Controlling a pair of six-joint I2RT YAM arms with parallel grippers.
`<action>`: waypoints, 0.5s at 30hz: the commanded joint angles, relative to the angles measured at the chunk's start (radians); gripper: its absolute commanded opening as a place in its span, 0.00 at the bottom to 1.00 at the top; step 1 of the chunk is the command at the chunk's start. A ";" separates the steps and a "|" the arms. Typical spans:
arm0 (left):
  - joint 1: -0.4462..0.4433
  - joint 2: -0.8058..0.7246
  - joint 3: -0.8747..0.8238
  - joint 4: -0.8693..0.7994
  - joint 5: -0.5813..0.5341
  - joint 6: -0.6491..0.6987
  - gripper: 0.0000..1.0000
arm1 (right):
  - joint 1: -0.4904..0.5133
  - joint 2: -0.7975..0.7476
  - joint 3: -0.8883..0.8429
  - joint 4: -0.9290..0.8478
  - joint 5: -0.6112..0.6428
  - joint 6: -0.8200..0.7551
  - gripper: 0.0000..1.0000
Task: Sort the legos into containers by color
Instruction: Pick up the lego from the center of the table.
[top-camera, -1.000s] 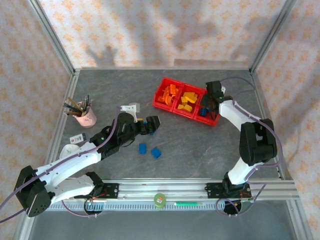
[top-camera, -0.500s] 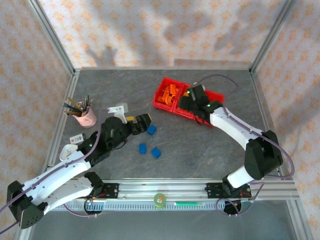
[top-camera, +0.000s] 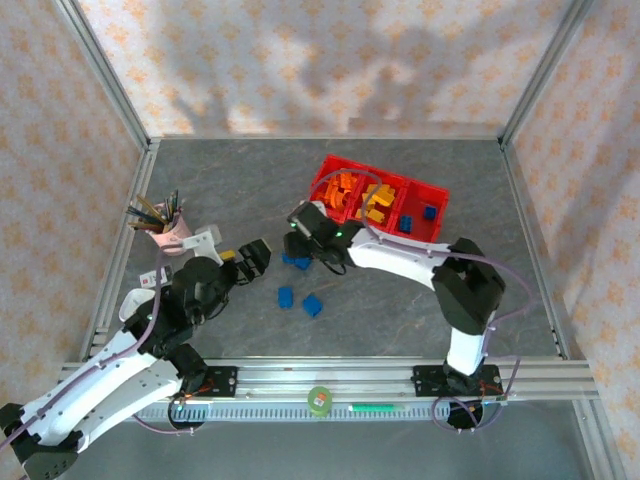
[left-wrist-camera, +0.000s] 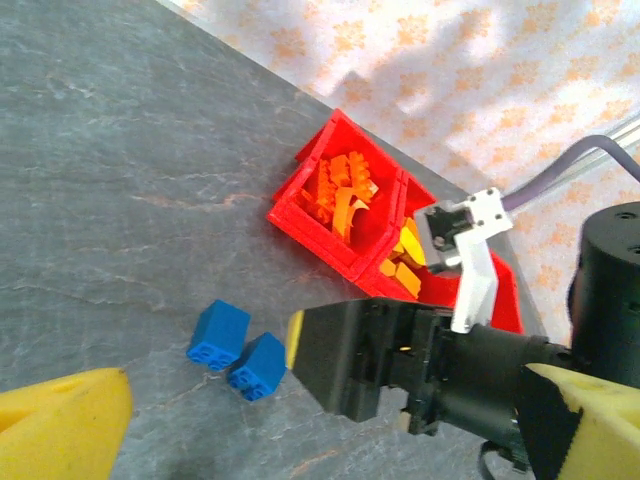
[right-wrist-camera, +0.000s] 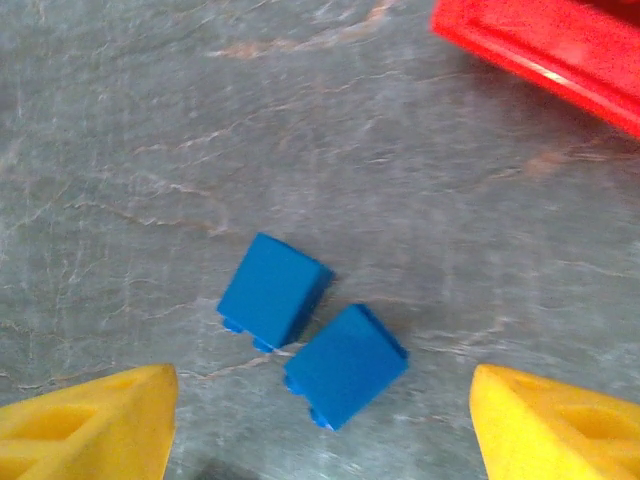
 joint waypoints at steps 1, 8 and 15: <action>0.012 -0.041 -0.013 -0.084 -0.056 -0.029 0.99 | 0.011 0.070 0.074 -0.067 0.053 -0.034 0.78; 0.012 -0.074 -0.028 -0.110 -0.064 -0.041 0.99 | 0.014 0.144 0.078 -0.101 0.014 -0.122 0.77; 0.012 -0.054 -0.033 -0.094 -0.060 -0.038 0.99 | 0.013 0.196 0.066 -0.092 0.009 -0.157 0.75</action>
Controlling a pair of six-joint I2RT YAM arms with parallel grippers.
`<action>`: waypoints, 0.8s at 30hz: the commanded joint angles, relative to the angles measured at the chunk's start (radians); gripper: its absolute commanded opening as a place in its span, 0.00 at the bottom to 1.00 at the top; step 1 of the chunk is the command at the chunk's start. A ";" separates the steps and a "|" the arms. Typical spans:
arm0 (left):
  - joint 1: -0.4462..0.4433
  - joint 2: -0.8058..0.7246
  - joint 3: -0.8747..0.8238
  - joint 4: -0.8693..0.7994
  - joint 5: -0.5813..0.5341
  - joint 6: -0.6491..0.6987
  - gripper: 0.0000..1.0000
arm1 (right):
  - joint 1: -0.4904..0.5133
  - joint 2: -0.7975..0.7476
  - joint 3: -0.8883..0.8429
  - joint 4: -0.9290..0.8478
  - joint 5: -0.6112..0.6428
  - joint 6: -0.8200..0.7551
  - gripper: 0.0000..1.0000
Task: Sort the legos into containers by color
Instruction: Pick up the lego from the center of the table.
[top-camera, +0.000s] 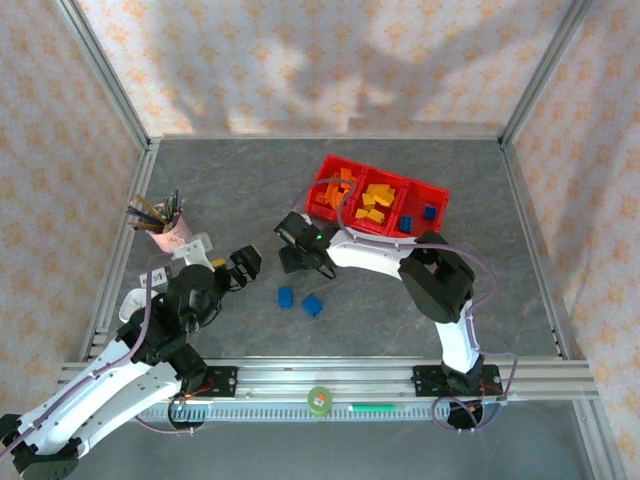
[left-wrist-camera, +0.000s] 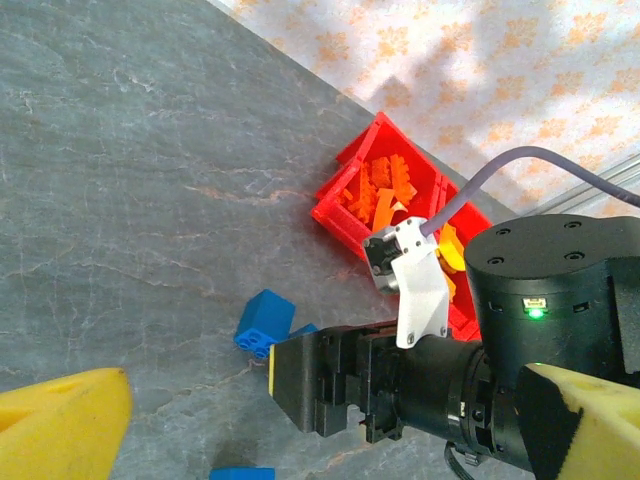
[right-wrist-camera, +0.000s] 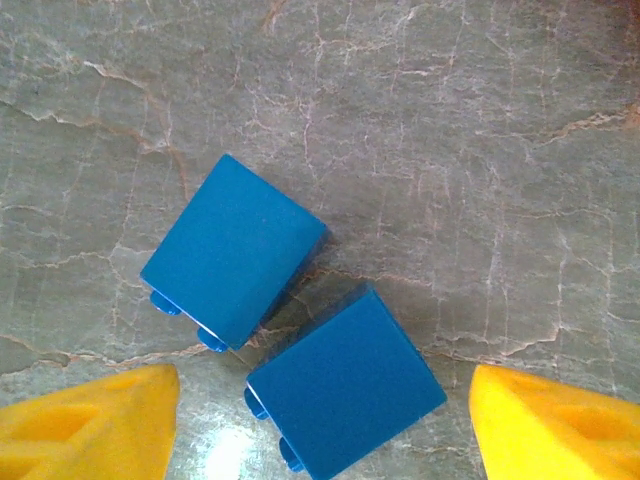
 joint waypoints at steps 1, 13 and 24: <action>0.006 0.006 -0.005 -0.012 -0.022 -0.005 0.99 | -0.003 0.045 0.000 -0.022 0.032 -0.036 0.74; 0.008 0.006 0.001 -0.008 -0.021 -0.007 0.99 | -0.041 0.099 0.018 0.004 0.079 -0.040 0.63; 0.008 0.026 0.011 -0.007 -0.018 -0.001 0.99 | -0.053 0.093 0.019 0.018 0.054 -0.045 0.44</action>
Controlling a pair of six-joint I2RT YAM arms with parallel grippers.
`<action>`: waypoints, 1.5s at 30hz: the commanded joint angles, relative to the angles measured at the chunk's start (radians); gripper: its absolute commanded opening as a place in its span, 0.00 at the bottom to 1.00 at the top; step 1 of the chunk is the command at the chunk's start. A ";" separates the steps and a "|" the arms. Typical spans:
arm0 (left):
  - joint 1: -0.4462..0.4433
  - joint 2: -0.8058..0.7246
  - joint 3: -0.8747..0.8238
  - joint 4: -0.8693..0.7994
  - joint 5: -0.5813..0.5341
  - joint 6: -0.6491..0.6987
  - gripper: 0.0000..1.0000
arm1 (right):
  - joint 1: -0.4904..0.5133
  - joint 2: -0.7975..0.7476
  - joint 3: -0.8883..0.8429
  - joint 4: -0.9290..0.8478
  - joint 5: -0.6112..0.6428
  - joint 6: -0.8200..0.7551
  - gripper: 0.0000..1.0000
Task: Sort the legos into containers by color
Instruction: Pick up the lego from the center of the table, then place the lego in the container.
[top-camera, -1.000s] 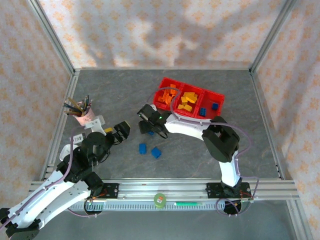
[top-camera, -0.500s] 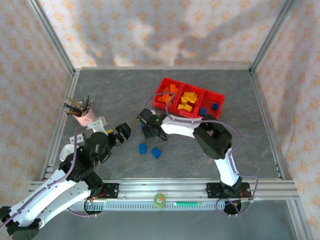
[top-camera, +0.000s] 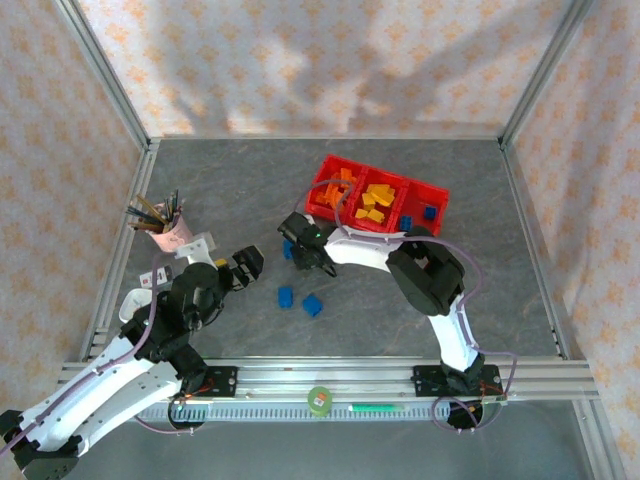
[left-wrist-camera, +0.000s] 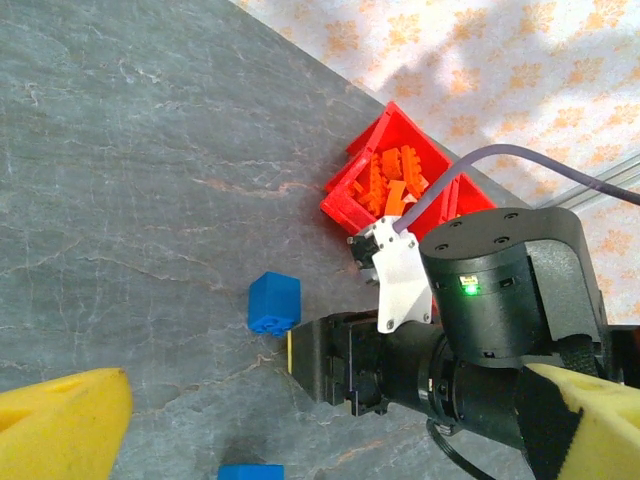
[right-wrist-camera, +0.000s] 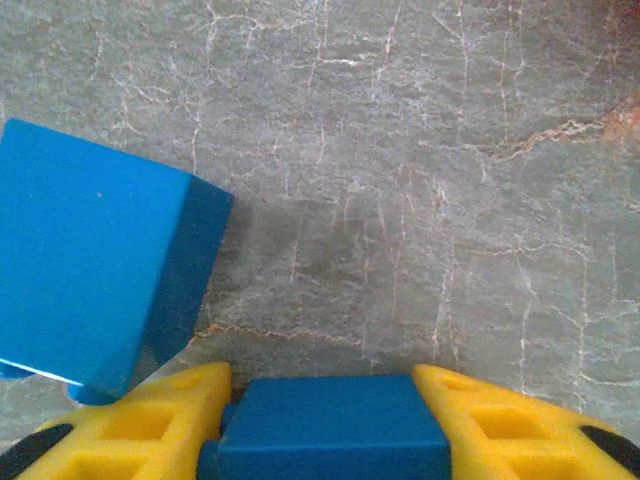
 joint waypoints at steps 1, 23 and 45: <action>0.007 -0.002 0.010 -0.006 -0.018 -0.001 0.99 | -0.011 0.004 0.004 -0.002 0.013 0.003 0.43; 0.006 0.251 0.049 0.282 0.220 0.074 0.99 | -0.323 -0.579 -0.352 -0.003 0.052 0.137 0.37; -0.064 0.653 0.178 0.538 0.324 0.106 0.99 | -0.672 -0.386 -0.263 0.094 0.078 0.093 0.51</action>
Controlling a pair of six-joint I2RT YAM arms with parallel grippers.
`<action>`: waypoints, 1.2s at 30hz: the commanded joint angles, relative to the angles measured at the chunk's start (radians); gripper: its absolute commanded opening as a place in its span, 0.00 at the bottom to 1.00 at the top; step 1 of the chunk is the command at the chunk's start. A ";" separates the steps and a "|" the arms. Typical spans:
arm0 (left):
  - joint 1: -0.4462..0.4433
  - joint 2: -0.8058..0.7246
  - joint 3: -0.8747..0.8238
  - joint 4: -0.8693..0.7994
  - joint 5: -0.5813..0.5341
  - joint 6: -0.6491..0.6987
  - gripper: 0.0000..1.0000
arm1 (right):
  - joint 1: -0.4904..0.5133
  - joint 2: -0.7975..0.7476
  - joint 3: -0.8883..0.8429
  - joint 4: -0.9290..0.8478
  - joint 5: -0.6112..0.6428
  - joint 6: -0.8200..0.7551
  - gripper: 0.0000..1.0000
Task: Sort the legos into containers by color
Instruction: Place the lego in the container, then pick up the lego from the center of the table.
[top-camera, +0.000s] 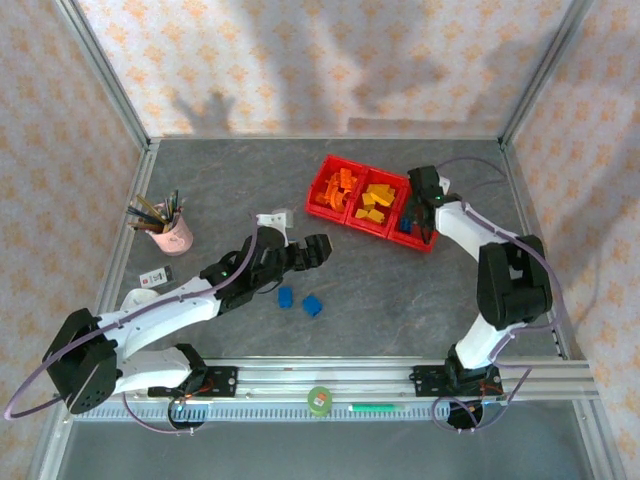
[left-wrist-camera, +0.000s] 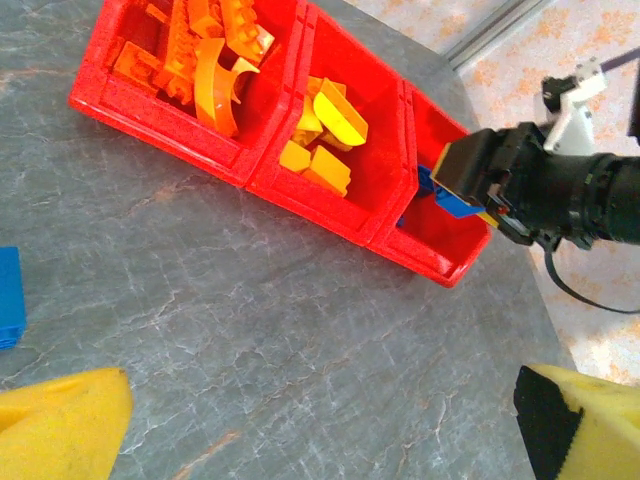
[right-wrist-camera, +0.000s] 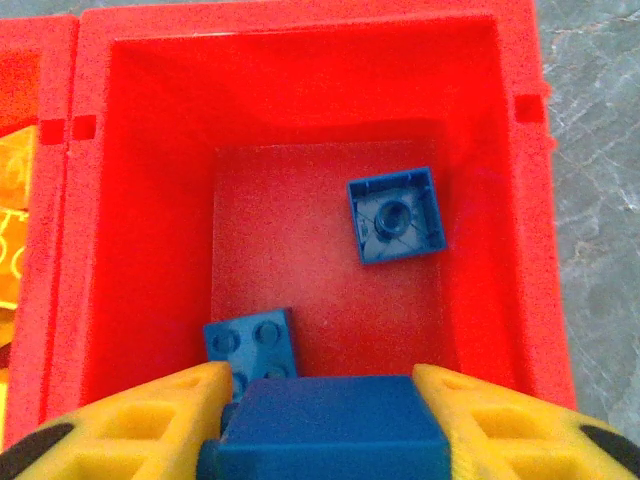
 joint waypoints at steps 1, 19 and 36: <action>-0.009 0.003 0.037 0.040 0.011 0.026 0.99 | -0.004 -0.004 0.050 0.023 0.026 -0.012 0.55; 0.001 -0.223 -0.046 -0.103 -0.141 0.027 0.99 | 0.284 -0.220 -0.033 -0.013 -0.058 0.016 0.77; 0.011 -0.608 -0.204 -0.344 -0.339 -0.093 0.99 | 0.693 0.115 0.104 0.115 -0.082 0.134 0.88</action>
